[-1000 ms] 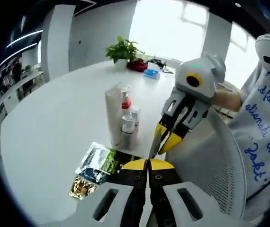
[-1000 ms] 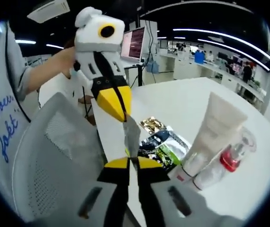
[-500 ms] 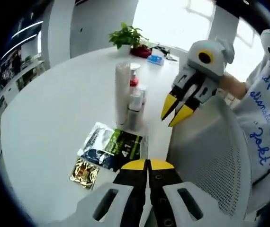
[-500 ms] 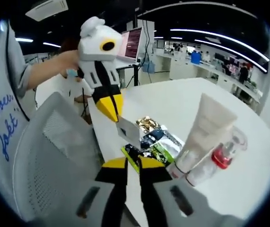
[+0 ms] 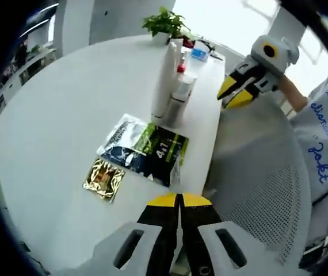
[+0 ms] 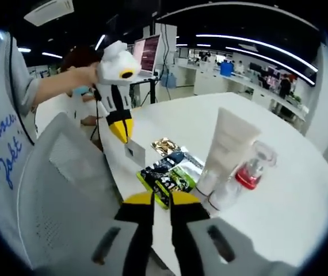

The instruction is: Arrange the skincare products in the storage area until every visible bottle or jar stands upright without overlapping.

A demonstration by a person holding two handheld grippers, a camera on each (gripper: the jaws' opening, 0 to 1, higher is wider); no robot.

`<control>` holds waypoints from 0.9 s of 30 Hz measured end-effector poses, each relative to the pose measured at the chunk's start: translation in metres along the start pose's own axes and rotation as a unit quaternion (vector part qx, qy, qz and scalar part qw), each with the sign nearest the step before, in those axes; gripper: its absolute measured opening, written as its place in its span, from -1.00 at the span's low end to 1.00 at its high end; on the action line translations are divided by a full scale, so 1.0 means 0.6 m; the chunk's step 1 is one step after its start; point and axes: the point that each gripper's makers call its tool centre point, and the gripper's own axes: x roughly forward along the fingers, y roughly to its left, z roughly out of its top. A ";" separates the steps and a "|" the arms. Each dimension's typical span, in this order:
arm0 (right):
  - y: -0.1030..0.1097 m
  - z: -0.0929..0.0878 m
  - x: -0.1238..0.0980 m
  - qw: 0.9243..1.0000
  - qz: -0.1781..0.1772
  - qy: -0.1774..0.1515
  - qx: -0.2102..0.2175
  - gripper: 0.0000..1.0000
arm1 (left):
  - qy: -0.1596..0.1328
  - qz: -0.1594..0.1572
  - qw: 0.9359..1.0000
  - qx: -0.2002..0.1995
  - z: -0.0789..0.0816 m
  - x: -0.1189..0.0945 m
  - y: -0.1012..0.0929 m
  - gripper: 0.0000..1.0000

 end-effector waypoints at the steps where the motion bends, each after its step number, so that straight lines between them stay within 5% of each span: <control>1: -0.002 -0.001 -0.003 1.000 -0.002 0.000 0.004 -0.76 | 0.003 0.000 1.000 -0.003 -0.005 -0.001 0.006 -1.00; 9: -0.025 -0.023 -0.025 0.999 -0.029 0.008 0.030 -0.70 | 0.045 0.004 0.999 -0.020 -0.028 0.009 0.008 -1.00; 23: -0.046 -0.041 -0.042 0.996 -0.063 0.013 0.054 -0.46 | 0.058 0.013 0.997 -0.040 -0.026 0.017 0.037 -1.00; 27: -0.046 -0.041 -0.043 0.996 -0.064 0.012 0.057 -0.46 | 0.092 0.030 0.995 -0.031 -0.040 0.025 0.067 -1.00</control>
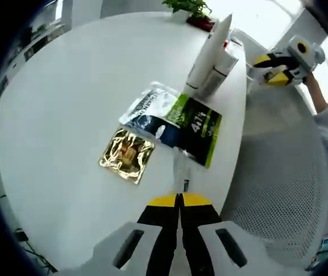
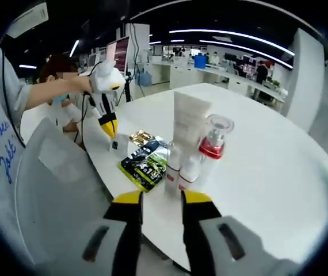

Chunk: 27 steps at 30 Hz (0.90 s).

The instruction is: Arrange the skincare products in the storage area until every visible bottle or jar stands upright without overlapping.

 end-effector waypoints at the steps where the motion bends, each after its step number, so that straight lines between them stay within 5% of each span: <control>1: -0.001 0.000 -0.001 1.000 -0.002 0.000 0.001 -0.46 | 0.007 0.005 1.000 0.003 -0.003 0.003 0.003 -1.00; 12: -0.007 -0.010 -0.002 1.000 -0.007 0.006 0.010 -0.46 | 0.056 0.026 0.995 0.075 -0.017 0.032 0.019 -1.00; 18: -0.003 -0.010 0.001 1.000 -0.004 0.008 0.011 -0.46 | 0.056 0.039 0.989 0.134 -0.005 0.039 0.030 -1.00; 27: 0.000 -0.009 0.002 1.000 -0.001 0.009 0.010 -0.46 | 0.065 0.064 0.983 0.158 -0.003 0.045 0.044 -0.91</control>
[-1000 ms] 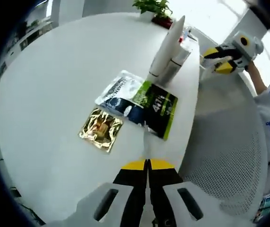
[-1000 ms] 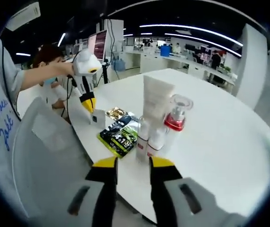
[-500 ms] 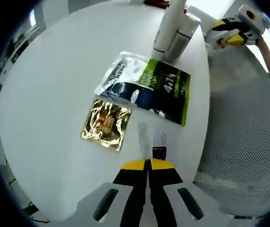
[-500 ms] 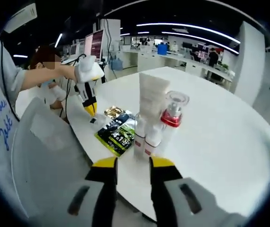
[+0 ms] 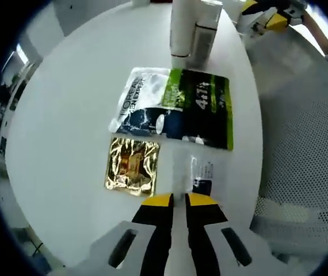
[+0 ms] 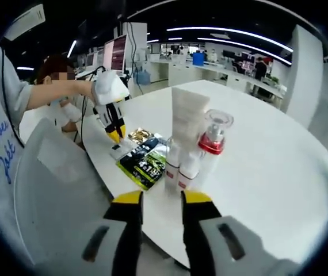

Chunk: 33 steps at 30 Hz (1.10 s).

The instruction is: Arrange the skincare products in the storage area until every visible bottle or jar stands upright without overlapping.

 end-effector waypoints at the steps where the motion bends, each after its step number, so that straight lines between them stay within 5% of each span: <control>1: 0.000 0.000 0.000 1.000 0.000 0.000 0.000 -0.46 | -0.001 0.001 1.000 -0.002 0.000 0.001 0.001 -0.91; 25: 0.003 -0.010 0.006 1.000 0.004 0.006 0.003 -0.47 | -0.031 0.054 0.998 0.022 0.019 -0.015 0.001 -0.79; 33: 0.001 -0.012 0.006 1.000 0.002 0.006 0.005 -0.46 | -0.049 0.033 0.998 0.015 0.040 -0.012 -0.031 -0.75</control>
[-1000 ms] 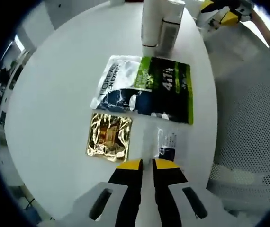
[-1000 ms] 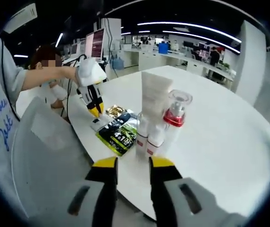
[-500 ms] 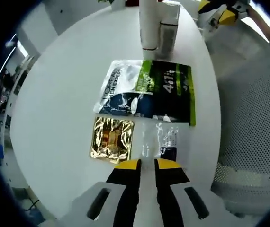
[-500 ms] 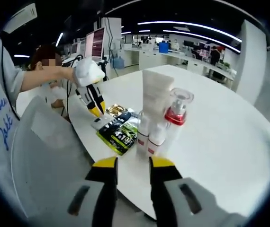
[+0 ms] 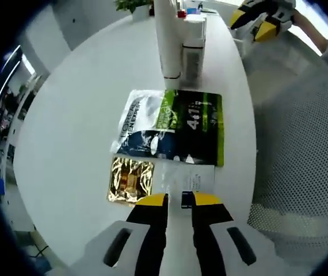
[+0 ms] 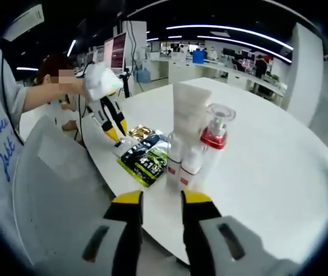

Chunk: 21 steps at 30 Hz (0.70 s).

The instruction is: Arrange the skincare products in the storage area until every visible bottle or jar stands upright without overlapping.

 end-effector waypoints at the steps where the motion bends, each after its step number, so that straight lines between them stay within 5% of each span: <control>1: 0.000 0.000 0.000 1.000 0.000 0.000 0.000 -0.46 | 0.000 0.000 1.000 -0.001 0.000 0.002 -0.002 -0.74; 12: -0.003 -0.003 -0.003 1.000 -0.003 0.001 0.003 -0.47 | 0.007 -0.001 1.000 0.012 -0.008 0.017 -0.010 -0.72; 16: -0.004 -0.002 -0.003 1.000 -0.004 0.000 0.003 -0.47 | 0.013 -0.004 0.998 0.059 -0.010 0.016 -0.009 -0.72; 21: -0.004 -0.002 -0.004 1.000 -0.005 -0.001 0.003 -0.47 | 0.021 -0.003 0.997 0.072 -0.011 0.016 -0.006 -0.72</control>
